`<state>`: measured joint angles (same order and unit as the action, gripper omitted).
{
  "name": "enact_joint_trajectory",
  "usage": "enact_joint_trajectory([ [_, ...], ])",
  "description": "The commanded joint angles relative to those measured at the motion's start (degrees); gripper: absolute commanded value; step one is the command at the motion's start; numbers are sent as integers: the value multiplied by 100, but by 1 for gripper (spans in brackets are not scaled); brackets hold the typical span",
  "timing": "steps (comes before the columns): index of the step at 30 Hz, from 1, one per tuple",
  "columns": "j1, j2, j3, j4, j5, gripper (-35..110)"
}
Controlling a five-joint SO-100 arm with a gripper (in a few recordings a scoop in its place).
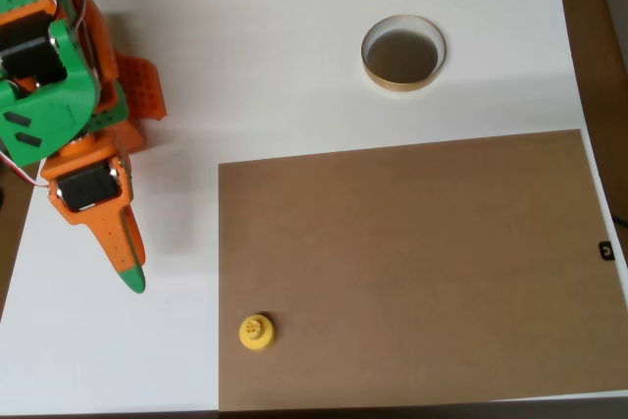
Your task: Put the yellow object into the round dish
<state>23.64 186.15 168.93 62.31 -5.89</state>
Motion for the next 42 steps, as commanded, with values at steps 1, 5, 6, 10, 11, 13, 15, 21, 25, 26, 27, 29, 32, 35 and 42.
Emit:
enact_joint_trajectory([
  [1,-378,79,-18,88,-1204,4],
  [5,747,123,-44,53,-97,4],
  [6,835,149,-44,62,-18,4],
  [10,896,167,-44,97,9,3],
  [11,896,167,-44,97,18,3],
  [13,896,167,-44,97,18,3],
  [15,896,167,-44,97,18,3],
  [21,896,167,-44,97,35,3],
  [25,896,167,-44,88,-9,5],
  [26,896,167,-70,88,-44,6],
  [27,896,176,-132,97,-88,7],
  [29,861,167,-185,70,-149,8],
  [32,668,132,-158,53,-185,8],
  [35,721,132,-123,53,-193,8],
  [42,729,132,-35,-9,-211,8],
])
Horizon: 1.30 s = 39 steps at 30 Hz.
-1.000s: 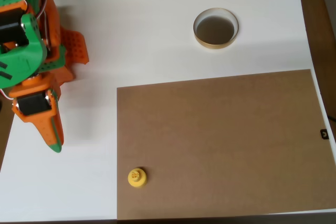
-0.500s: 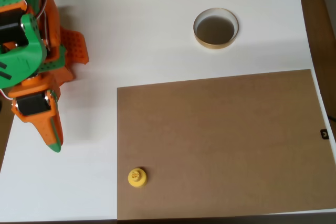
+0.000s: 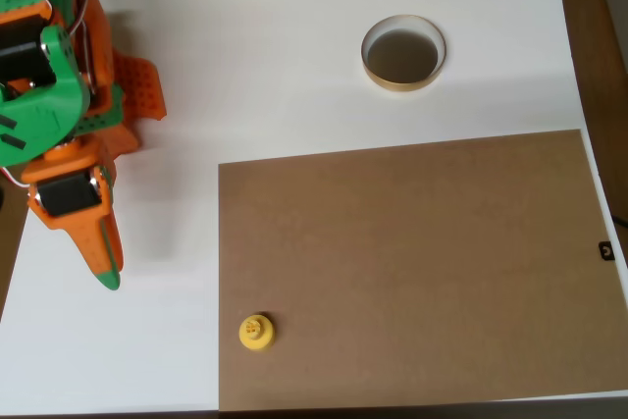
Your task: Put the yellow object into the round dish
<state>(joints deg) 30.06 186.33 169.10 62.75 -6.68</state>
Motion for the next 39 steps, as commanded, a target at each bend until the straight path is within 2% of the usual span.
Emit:
enact_joint_trajectory([
  [1,88,114,-53,-53,-141,7],
  [39,105,114,-44,-79,-158,5],
])
